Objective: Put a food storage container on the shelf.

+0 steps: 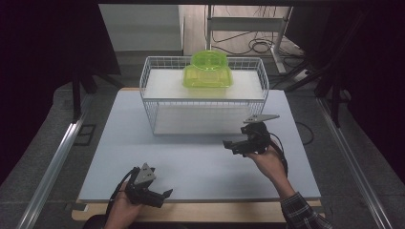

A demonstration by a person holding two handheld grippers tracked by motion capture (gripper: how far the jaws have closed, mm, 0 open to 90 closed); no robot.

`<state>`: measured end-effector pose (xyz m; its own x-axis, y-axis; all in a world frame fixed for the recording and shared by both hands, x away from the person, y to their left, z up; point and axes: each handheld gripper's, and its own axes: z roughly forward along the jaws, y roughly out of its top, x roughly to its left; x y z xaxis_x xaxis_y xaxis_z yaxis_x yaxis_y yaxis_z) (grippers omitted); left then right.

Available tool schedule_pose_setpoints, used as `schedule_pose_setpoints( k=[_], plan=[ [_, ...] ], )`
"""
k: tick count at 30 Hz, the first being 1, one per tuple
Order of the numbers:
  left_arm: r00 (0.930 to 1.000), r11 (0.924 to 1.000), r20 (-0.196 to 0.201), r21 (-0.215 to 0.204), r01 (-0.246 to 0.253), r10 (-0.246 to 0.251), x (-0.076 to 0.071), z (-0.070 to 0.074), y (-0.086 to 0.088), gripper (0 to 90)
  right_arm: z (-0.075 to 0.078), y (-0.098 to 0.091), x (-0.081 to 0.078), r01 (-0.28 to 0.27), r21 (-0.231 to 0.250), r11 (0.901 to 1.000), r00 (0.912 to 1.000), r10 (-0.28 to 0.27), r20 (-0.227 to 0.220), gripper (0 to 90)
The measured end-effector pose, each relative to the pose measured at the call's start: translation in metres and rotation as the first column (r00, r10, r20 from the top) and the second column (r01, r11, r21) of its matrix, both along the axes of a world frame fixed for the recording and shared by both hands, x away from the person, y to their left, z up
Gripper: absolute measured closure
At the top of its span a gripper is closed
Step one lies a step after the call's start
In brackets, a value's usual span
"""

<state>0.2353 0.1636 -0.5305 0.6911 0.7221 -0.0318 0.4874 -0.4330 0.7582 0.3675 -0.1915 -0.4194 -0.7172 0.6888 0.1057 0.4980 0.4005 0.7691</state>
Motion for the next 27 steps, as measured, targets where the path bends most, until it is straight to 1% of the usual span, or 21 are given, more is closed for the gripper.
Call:
schedule_pose_setpoints(
  k=[2,10,16,22,27],
  plan=[
    [1.0,1.0,0.0,0.001,0.0,0.0,0.0,0.0,0.0,0.9,-0.004,-0.001,-0.004,0.006,-0.013,0.9999,1.0,-0.006,0.003,6.1],
    [1.0,1.0,0.002,0.007,0.002,-0.002,0.0,0.0,-0.001,0.9,-0.021,-0.007,-0.016,0.017,-0.031,0.9994,0.9998,-0.017,0.012,4.3],
    [1.0,0.9999,0.003,0.011,0.005,-0.005,0.0,0.0,-0.001,0.8,-0.033,-0.014,-0.02,0.032,-0.049,0.9983,0.9995,-0.032,0.006,4.3],
    [1.0,0.9999,0.005,0.012,0.008,-0.008,-0.001,0.0,-0.001,0.8,-0.043,-0.02,-0.026,0.037,-0.051,0.998,0.9993,-0.037,0.004,4.3],
    [0.9999,0.9998,0.007,0.014,0.011,-0.011,-0.001,0.0,-0.001,0.8,-0.054,-0.026,-0.032,0.05,-0.071,0.9962,0.9987,-0.05,0.009,4.3]
  ],
)
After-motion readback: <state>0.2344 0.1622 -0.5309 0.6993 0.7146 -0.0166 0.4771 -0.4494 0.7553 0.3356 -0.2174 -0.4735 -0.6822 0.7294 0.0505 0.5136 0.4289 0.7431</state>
